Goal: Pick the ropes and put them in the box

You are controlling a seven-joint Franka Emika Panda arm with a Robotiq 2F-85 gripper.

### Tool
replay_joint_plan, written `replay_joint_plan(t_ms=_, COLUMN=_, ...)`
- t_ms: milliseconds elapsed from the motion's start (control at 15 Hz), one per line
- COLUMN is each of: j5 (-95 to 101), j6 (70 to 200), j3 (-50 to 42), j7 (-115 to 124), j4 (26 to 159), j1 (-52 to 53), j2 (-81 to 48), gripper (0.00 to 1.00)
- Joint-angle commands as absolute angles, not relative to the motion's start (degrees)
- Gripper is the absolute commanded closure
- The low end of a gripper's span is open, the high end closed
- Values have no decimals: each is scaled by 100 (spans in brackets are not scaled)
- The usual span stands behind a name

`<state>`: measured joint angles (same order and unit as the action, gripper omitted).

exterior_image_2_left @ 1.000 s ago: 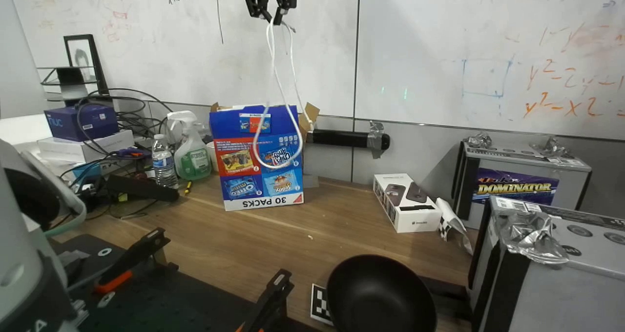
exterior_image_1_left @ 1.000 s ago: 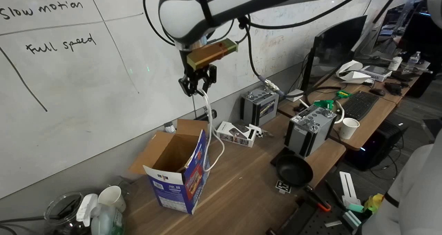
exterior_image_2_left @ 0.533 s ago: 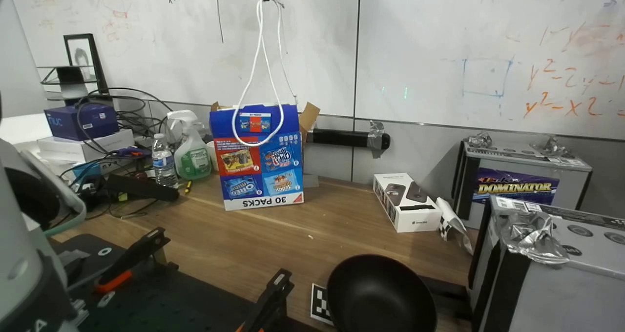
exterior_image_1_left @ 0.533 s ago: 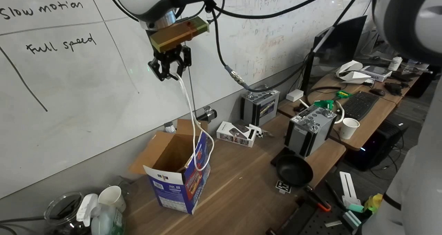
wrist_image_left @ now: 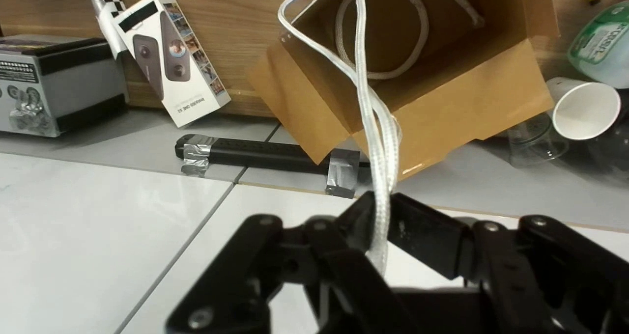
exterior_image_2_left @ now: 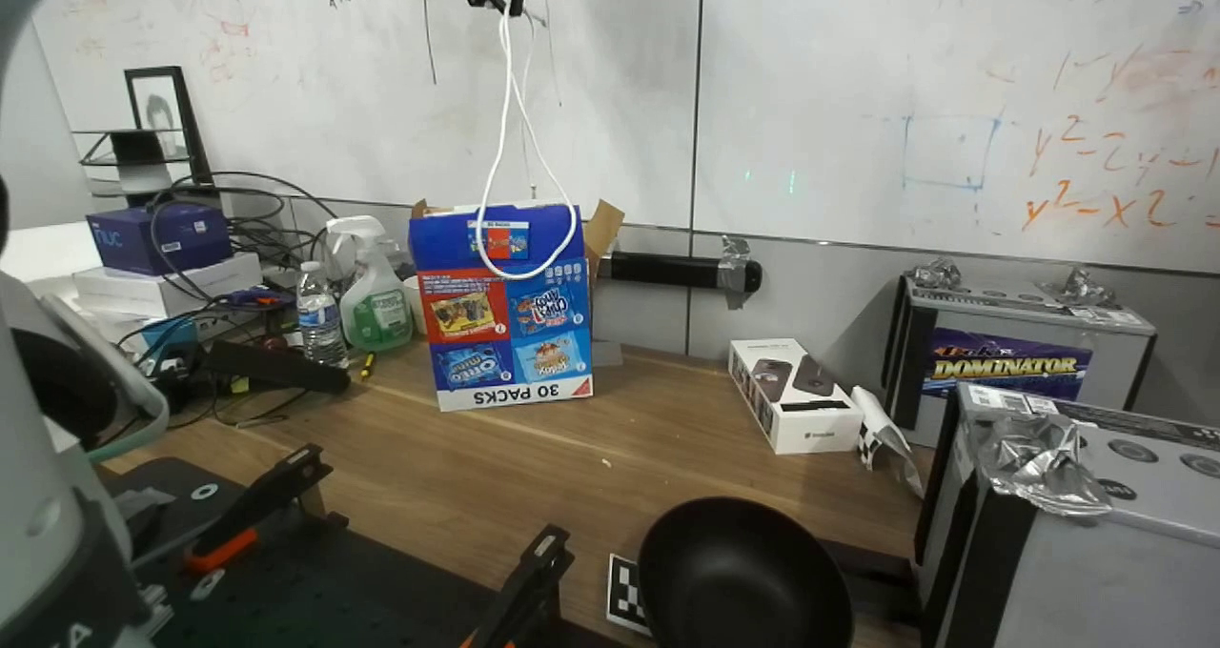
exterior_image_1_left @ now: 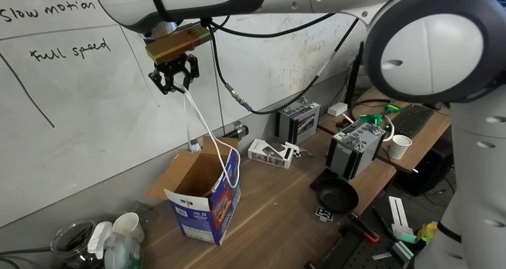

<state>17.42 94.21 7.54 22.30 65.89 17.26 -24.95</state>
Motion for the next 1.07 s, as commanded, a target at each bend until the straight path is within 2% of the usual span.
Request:
replay_joint_plan(t_ms=0, j5=1666, j6=9217, j3=706, j7=2155, j4=6065, j1=1660, j2=-2904, gripper=94)
replay_joint_plan(t_ms=600, j5=1176, j6=9093, j3=801, j7=1868, j4=6090, j1=1255, j2=-3601, gripper=94)
replay_joint_plan(t_ms=1000, j5=671, j6=8912, j3=635, j7=1595, j4=5897, j1=1415, j2=-3961, gripper=95)
